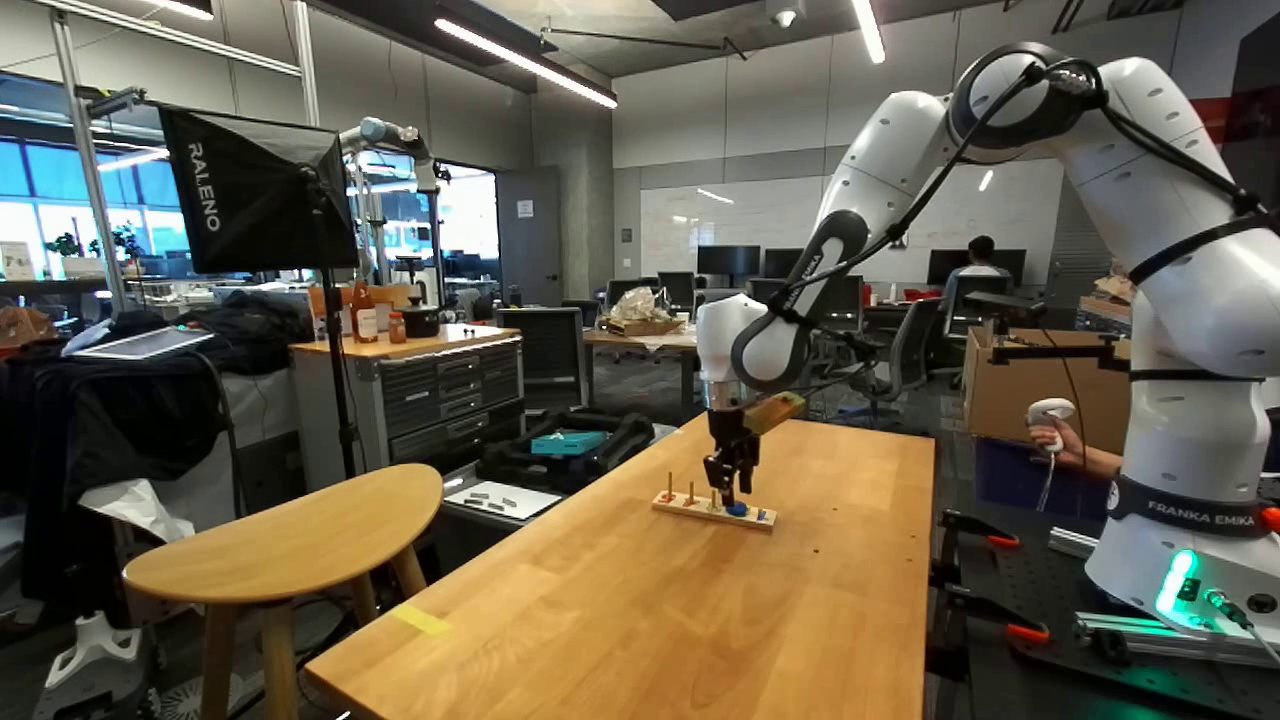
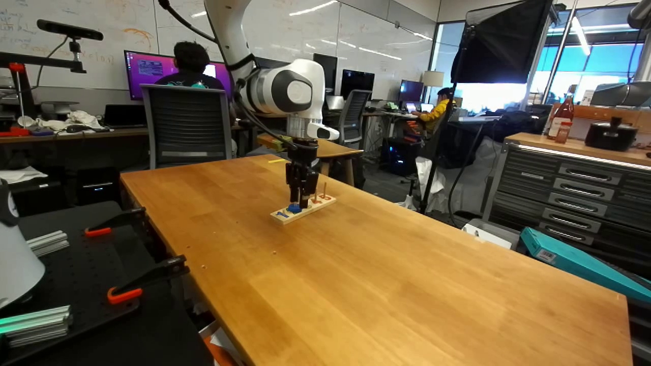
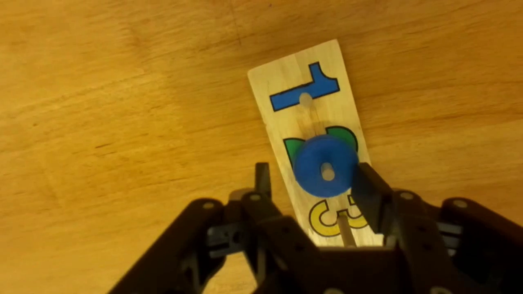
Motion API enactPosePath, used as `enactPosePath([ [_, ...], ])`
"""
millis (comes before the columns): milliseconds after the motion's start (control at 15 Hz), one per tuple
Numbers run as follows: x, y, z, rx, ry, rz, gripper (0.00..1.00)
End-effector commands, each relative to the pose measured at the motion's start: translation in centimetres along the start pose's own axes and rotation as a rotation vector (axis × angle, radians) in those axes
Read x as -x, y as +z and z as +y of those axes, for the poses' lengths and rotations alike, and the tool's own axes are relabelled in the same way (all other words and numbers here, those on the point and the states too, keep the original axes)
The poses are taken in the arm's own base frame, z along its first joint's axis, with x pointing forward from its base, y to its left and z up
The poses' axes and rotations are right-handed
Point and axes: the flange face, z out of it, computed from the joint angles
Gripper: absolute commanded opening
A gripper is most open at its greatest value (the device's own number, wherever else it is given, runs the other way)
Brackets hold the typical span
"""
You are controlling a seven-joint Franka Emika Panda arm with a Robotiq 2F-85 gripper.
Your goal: Remove the ring from the platform
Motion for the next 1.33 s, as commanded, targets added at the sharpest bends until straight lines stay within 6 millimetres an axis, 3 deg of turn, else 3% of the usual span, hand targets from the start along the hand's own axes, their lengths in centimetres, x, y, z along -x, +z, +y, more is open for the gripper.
enactPosePath([
  [0,-1.0,0.3,0.4,-0.024,0.024,-0.037,0.26],
  [67,-0.9,0.3,0.6,-0.028,0.019,-0.036,0.4],
  [133,-0.8,0.4,0.8,-0.034,0.012,-0.036,0.19],
  [200,-0.7,0.5,0.9,-0.037,0.012,-0.04,0.19],
  [333,-0.3,0.9,1.0,-0.04,0.012,-0.047,0.08],
  [467,-0.2,1.0,1.0,-0.043,0.014,-0.051,0.1],
  [533,-0.1,1.0,0.9,-0.043,0.016,-0.051,0.2],
  [600,0.0,0.9,0.9,-0.043,0.014,-0.05,0.36],
  [667,0.0,0.9,0.9,-0.042,0.012,-0.05,0.39],
  [1200,0.1,1.5,1.0,-0.031,-0.013,-0.047,0.99],
  [1267,0.1,1.5,0.9,-0.032,-0.015,-0.05,1.0],
])
